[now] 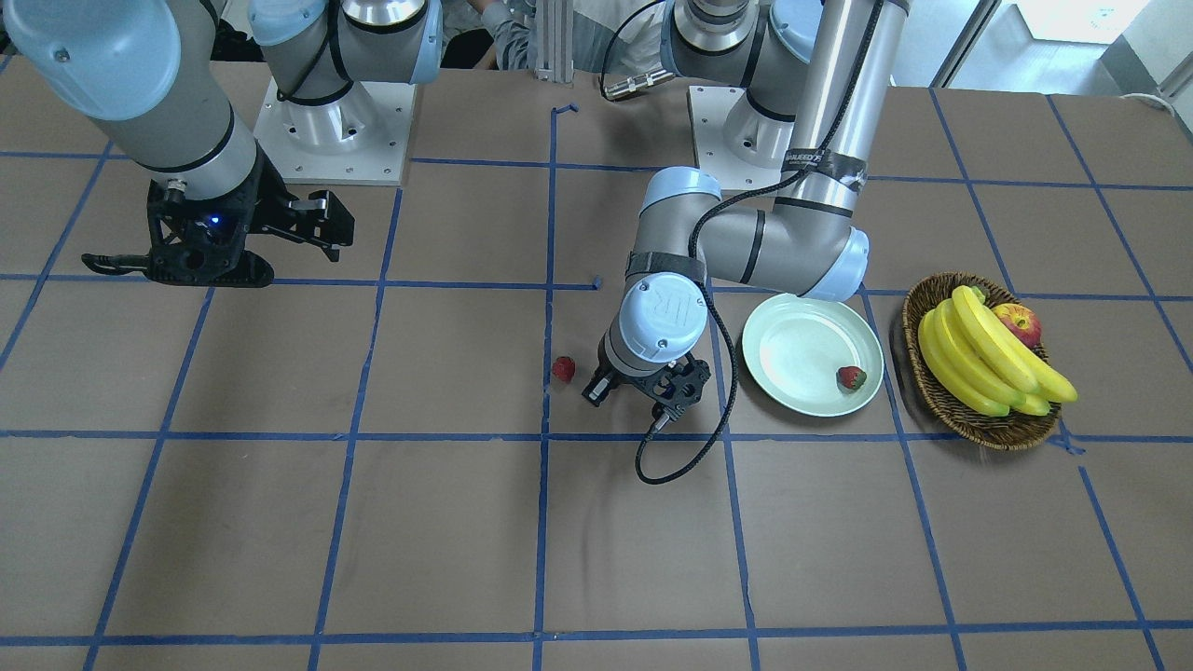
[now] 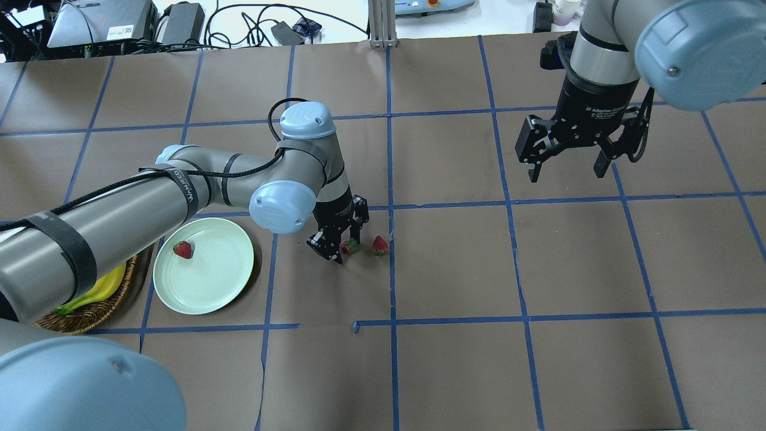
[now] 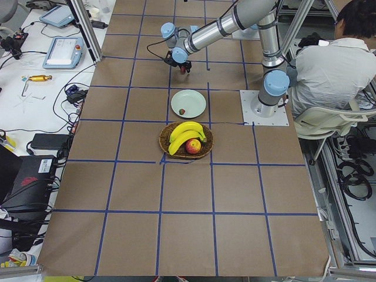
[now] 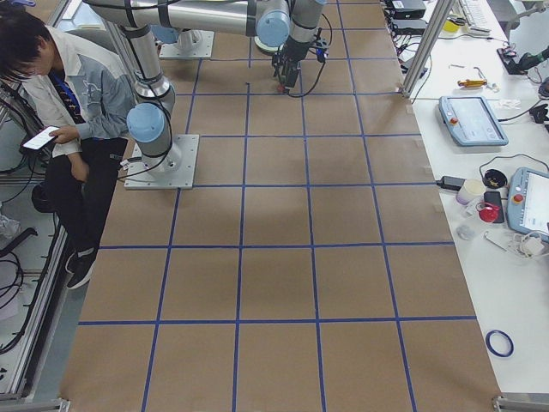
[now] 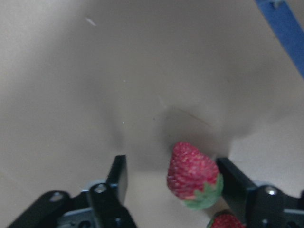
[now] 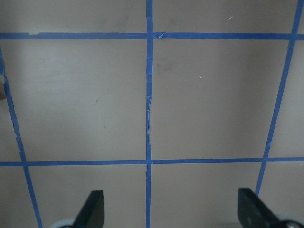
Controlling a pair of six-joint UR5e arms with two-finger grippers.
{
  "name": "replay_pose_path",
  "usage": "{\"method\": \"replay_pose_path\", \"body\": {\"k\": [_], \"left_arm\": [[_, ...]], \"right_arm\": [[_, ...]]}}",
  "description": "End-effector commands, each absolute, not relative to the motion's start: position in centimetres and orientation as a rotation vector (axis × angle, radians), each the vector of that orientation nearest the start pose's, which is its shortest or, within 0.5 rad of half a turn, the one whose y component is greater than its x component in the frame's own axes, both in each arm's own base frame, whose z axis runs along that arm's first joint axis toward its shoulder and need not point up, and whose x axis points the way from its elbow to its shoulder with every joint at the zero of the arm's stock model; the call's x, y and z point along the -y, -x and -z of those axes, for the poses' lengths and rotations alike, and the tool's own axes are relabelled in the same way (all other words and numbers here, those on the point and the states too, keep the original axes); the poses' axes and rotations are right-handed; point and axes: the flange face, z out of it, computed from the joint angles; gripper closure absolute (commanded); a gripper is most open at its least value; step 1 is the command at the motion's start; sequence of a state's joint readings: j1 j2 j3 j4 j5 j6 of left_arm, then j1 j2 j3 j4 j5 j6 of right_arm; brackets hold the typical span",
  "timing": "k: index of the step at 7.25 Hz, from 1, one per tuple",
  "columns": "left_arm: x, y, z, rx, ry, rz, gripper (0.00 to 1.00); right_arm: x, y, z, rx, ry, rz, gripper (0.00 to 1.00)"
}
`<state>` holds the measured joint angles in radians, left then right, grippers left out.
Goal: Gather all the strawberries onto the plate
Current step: 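Close the left gripper on the strawberry and lift it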
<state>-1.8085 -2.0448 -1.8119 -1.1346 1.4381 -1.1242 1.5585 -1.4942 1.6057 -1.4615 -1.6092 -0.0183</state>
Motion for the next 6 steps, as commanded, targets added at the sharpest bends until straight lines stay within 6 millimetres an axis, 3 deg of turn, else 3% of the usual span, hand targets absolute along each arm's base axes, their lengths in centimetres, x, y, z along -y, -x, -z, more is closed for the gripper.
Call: {"method": "replay_pose_path", "body": {"k": [1,3,4,6], "left_arm": [[51.0,27.4,-16.8,-2.745,1.317,-0.442,1.00],[52.0,25.6,-20.4,-2.768,1.202,-0.296,1.00],[52.8,23.0,-22.1,-2.773,1.140,-0.314,1.00],[53.5,14.4,-23.6,-2.770,0.870,-0.368,1.00]], "right_arm": [[50.0,-12.3,-41.7,-3.164,0.014,-0.328,0.00],[50.1,-12.3,-41.8,-3.166,0.012,-0.315,0.00],[50.1,-12.3,-41.8,-3.166,0.012,-0.315,0.00],[50.1,-12.3,-42.0,-3.167,0.009,-0.308,0.00]]}}
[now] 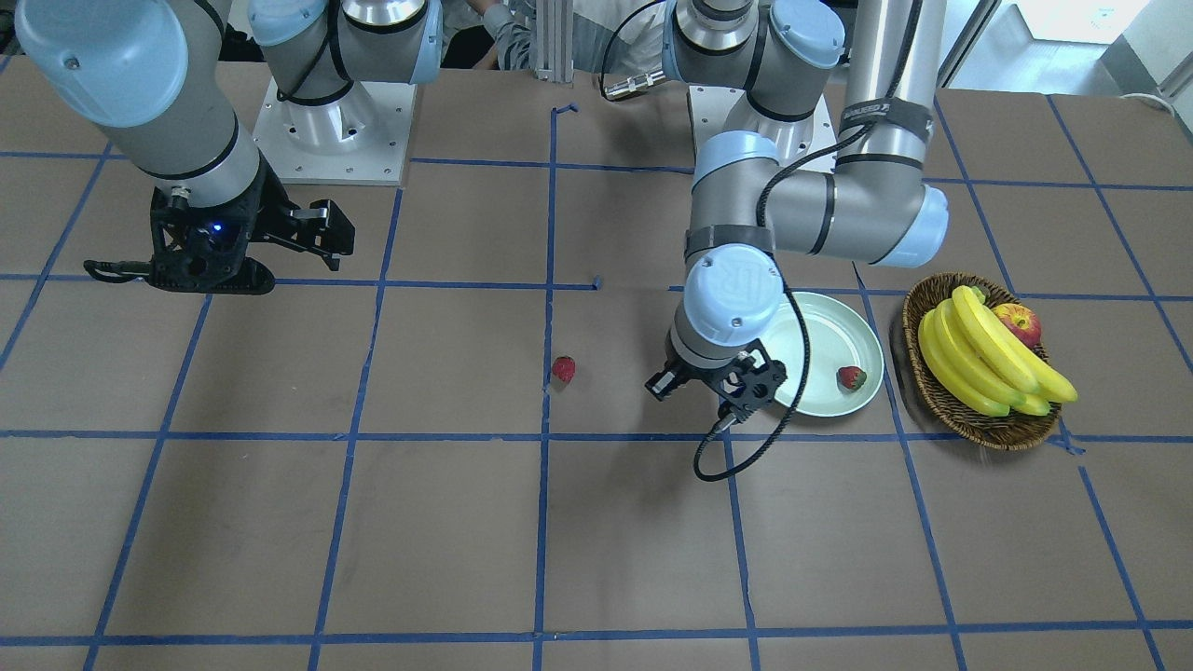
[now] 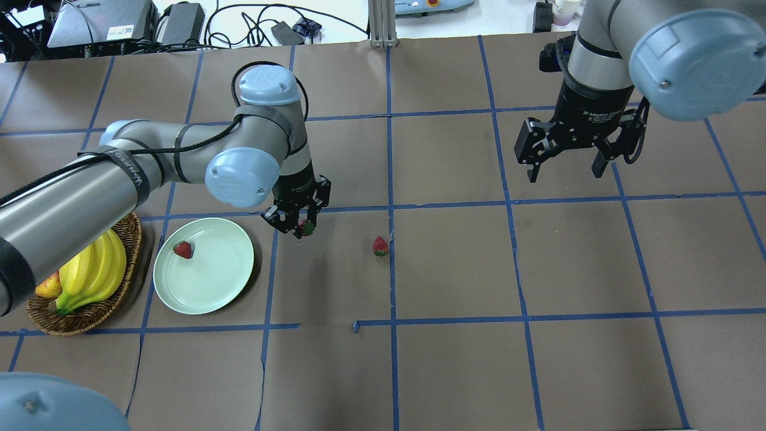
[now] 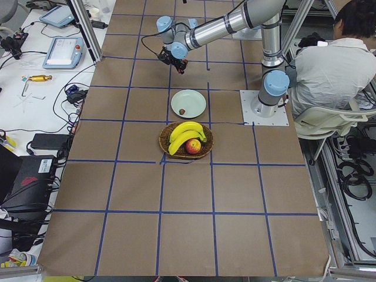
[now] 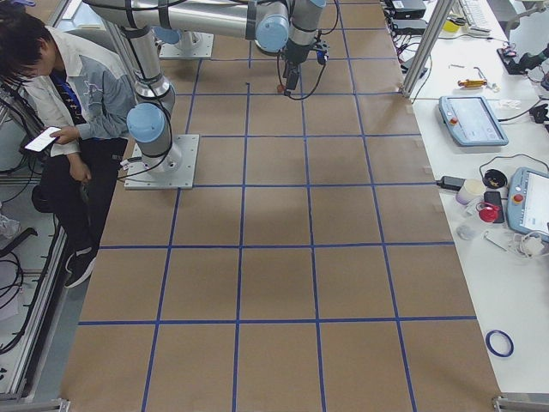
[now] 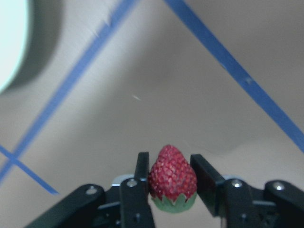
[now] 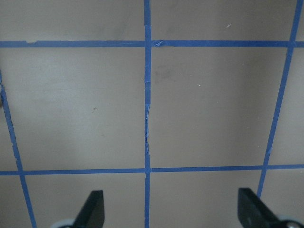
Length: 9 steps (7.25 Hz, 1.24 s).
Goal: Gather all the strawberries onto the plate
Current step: 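Carry the strawberry onto the plate and release it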
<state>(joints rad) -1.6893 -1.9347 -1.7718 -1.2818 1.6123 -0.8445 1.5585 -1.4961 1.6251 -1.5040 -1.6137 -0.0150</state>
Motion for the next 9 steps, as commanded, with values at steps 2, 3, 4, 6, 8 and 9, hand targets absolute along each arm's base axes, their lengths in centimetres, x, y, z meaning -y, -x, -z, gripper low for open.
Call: {"method": "replay_pose_path", "body": {"k": [2,3,4,6,8,9], "left_arm": [[52.9,8.5,-21.8,-2.779,0.519,-0.491,1.00],[52.0,6.7,-20.7,-2.731,0.472,-0.527,1.00],[52.4,6.5,-19.7,-2.730,0.480,-0.532,0.05],[52.6,6.5,-19.7,-2.738,0.471,-0.523,0.00],[54.4,8.1,-23.7,-2.800,0.486,-0.397,0.00],[54.9,10.3,-25.1,-2.882,0.493,-0.370,0.00]], "right_arm": [[50.1,-12.3,-42.2,-3.168,0.011,-0.293,0.00],[50.1,-12.3,-42.2,-3.170,0.011,-0.289,0.00],[50.1,-12.3,-42.2,-3.169,0.011,-0.288,0.00],[50.2,-12.3,-41.9,-3.168,0.018,-0.296,0.00],[50.2,-12.3,-42.0,-3.164,0.010,-0.293,0.00],[50.2,-12.3,-41.8,-3.163,0.011,-0.298,0.00]]}}
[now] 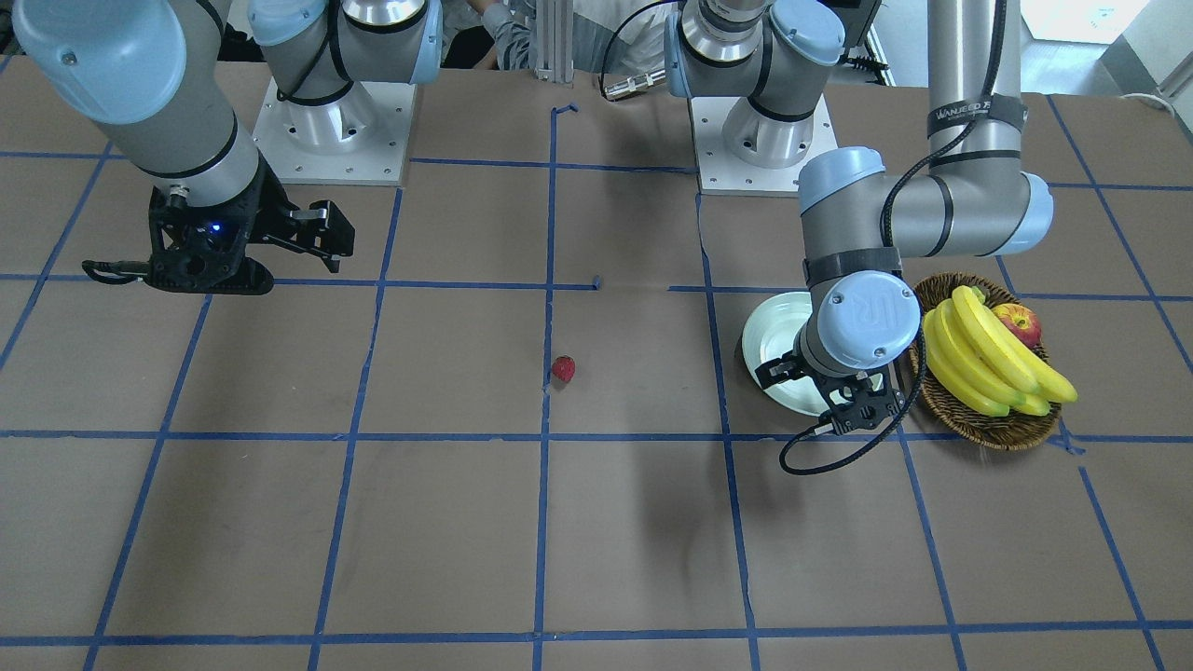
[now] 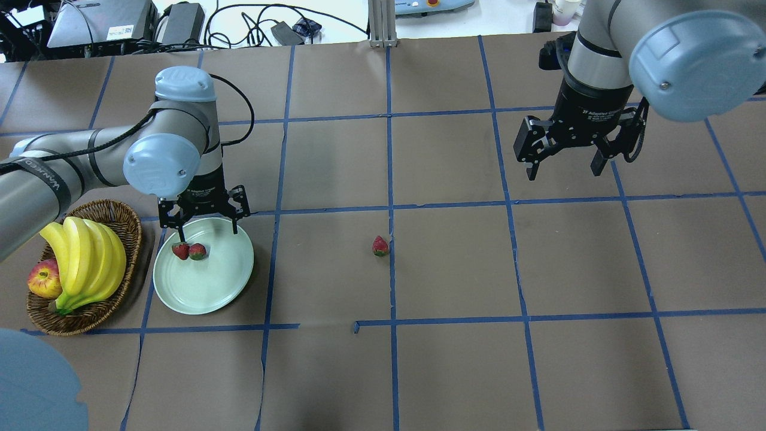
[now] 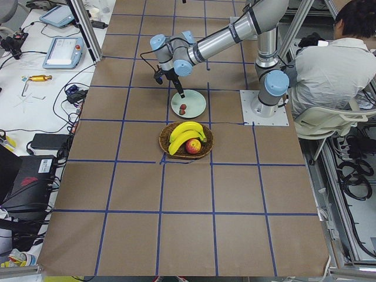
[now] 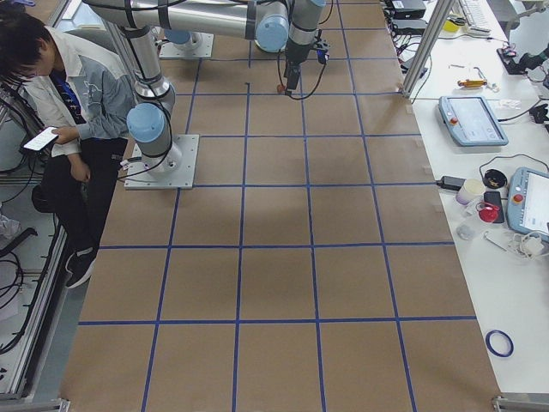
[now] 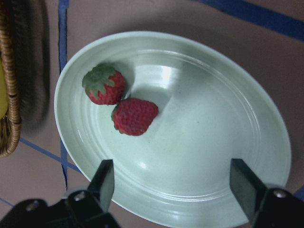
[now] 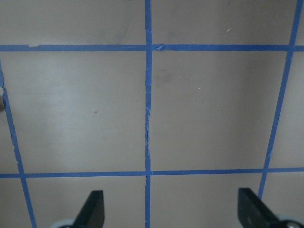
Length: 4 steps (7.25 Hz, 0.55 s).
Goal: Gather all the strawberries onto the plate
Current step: 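Carry the strawberry onto the plate and release it, then move the left gripper to the last strawberry farther from the plate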
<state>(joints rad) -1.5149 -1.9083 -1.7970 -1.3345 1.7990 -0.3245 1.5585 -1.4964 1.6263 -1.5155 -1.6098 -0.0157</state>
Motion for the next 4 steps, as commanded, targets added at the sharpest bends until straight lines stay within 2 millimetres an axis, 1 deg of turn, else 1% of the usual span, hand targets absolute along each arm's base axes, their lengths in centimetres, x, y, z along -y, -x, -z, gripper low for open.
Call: {"method": "replay_pose_path", "body": {"k": [1,2,3,4], "left_arm": [[54.4,13.0,-25.3,-2.895,0.451,-0.355,0.00],[53.8,16.4,-25.5,-2.905,0.393,-0.312,0.00],[53.5,19.7,-25.5,-2.944,0.461,-0.238,0.00],[52.9,22.8,-25.1,-3.023,0.477,-0.247,0.00]], "right_arm": [[50.2,-12.3,-41.9,-3.166,0.011,-0.296,0.00],[50.2,-12.3,-41.8,-3.165,0.011,-0.298,0.00],[50.2,-12.3,-41.8,-3.165,0.008,-0.298,0.00],[50.2,-12.3,-41.8,-3.163,0.011,-0.298,0.00]]}}
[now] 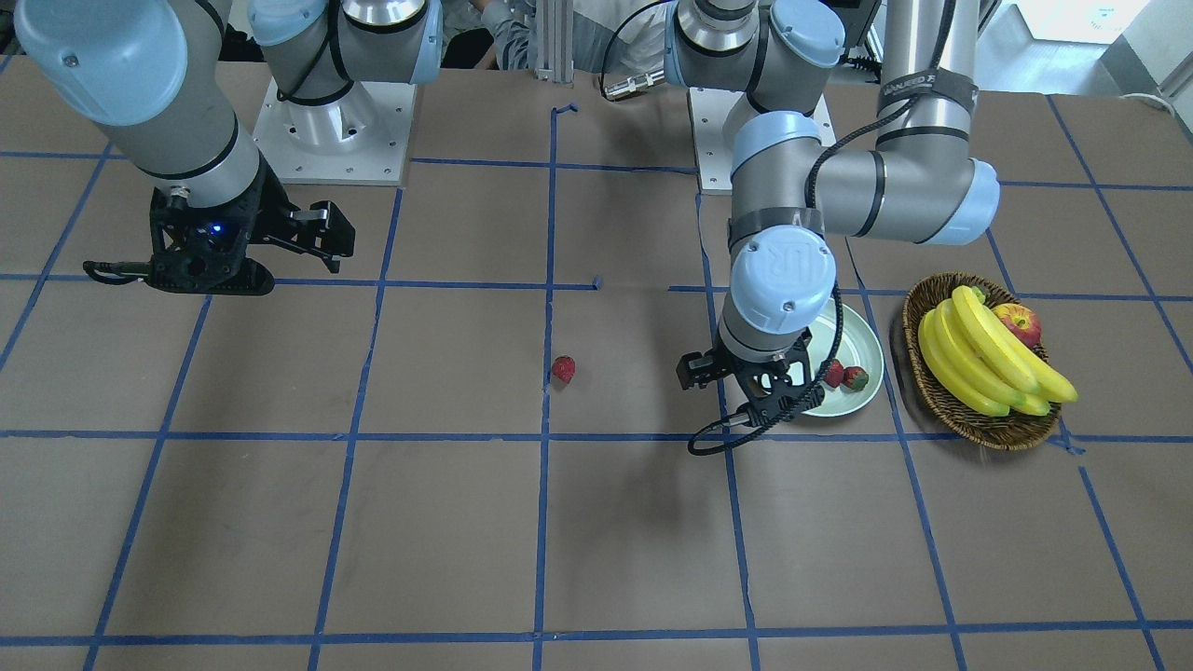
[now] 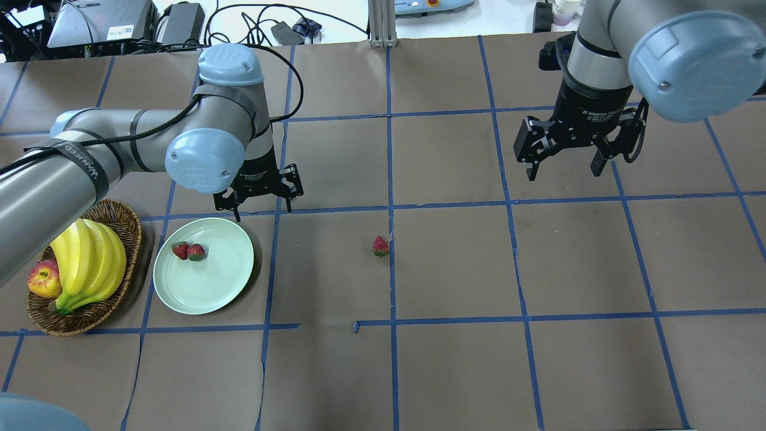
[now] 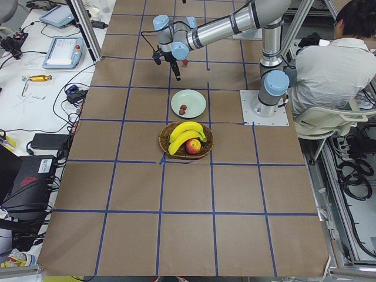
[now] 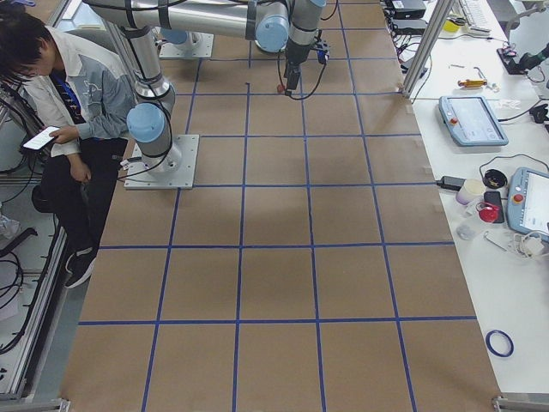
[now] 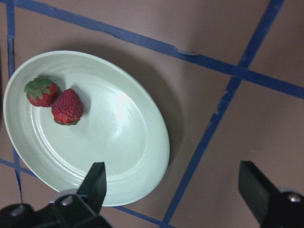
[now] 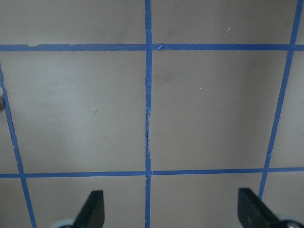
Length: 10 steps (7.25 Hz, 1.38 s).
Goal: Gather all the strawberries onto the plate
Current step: 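Move the left gripper to the last strawberry farther from the plate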
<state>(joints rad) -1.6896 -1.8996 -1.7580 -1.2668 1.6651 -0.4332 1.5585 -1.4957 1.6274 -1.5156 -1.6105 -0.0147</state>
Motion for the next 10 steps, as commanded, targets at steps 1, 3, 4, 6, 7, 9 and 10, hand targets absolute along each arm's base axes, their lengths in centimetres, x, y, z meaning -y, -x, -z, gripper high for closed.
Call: {"method": "replay_pose_path", "body": {"k": [1,3,4,6,7,9,10], "left_arm": [[51.8,25.7,-24.3,-3.044,0.408,-0.261,0.00],[51.7,29.1,-23.2,-3.170,0.426,-0.236,0.00],[51.7,29.9,-22.5,-3.205,0.433,-0.271,0.00],[50.7,31.7,-20.1,-3.189,0.362,-0.335,0.06],[50.6,32.2,-19.1,-3.180,0.350,-0.356,0.07],[50.2,33.0,-17.4,-3.169,0.330,-0.388,0.10],[50.3,33.1,-16.4,-3.164,0.329,-0.404,0.17]], "right_arm": [[50.2,-12.3,-41.8,-3.166,0.011,-0.300,0.00],[50.2,-12.3,-41.8,-3.166,0.011,-0.298,0.00],[50.1,-12.3,-41.8,-3.166,0.011,-0.300,0.00],[50.1,-12.3,-41.8,-3.164,0.008,-0.303,0.00],[50.1,-12.3,-41.8,-3.166,0.009,-0.303,0.00],[50.1,-12.3,-41.8,-3.167,0.009,-0.303,0.00],[50.1,-12.3,-41.8,-3.167,0.009,-0.303,0.00]]}}
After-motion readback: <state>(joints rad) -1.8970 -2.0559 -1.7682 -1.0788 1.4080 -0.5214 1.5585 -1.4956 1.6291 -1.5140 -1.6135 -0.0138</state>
